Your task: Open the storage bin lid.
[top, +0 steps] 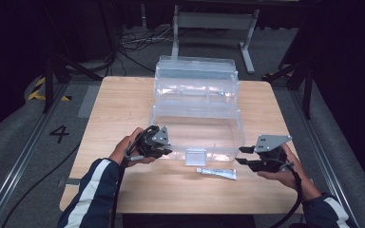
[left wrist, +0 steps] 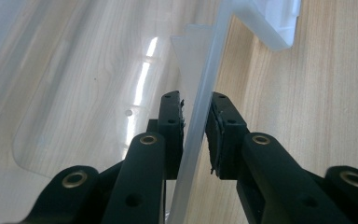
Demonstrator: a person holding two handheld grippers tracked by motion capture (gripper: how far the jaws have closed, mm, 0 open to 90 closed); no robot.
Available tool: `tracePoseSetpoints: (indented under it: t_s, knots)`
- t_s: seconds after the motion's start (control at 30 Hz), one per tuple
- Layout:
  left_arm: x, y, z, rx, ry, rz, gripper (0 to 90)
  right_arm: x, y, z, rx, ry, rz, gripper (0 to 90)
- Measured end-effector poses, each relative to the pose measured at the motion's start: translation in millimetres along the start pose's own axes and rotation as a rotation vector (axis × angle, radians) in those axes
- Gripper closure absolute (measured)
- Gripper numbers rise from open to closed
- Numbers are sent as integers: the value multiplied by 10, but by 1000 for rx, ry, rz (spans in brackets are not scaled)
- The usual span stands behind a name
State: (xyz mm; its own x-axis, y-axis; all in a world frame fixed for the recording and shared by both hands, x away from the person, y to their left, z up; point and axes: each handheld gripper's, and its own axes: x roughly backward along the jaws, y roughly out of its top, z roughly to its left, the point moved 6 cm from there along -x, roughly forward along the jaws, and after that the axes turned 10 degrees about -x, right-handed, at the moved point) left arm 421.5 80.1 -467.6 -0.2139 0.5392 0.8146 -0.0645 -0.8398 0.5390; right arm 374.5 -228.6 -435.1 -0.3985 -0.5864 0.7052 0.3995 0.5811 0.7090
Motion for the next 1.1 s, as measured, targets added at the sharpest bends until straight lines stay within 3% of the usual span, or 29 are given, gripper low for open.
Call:
tracePoseSetpoints:
  t_s: [0.3,0.43,0.57,0.8,1.1]
  knots:
    - [-5,15,-11,-3,17,17,764,-380,-55,347,70,91,114,554]
    - [2,25,-16,-2,28,22,759,-506,-54,415,79,115,147,550]
    - [52,58,-16,7,49,-5,754,-643,-70,474,101,125,199,561]
    - [158,55,-27,23,87,-27,708,-766,-55,529,107,106,219,538]
    - [465,35,-103,93,230,-118,437,-915,-31,556,105,107,264,549]
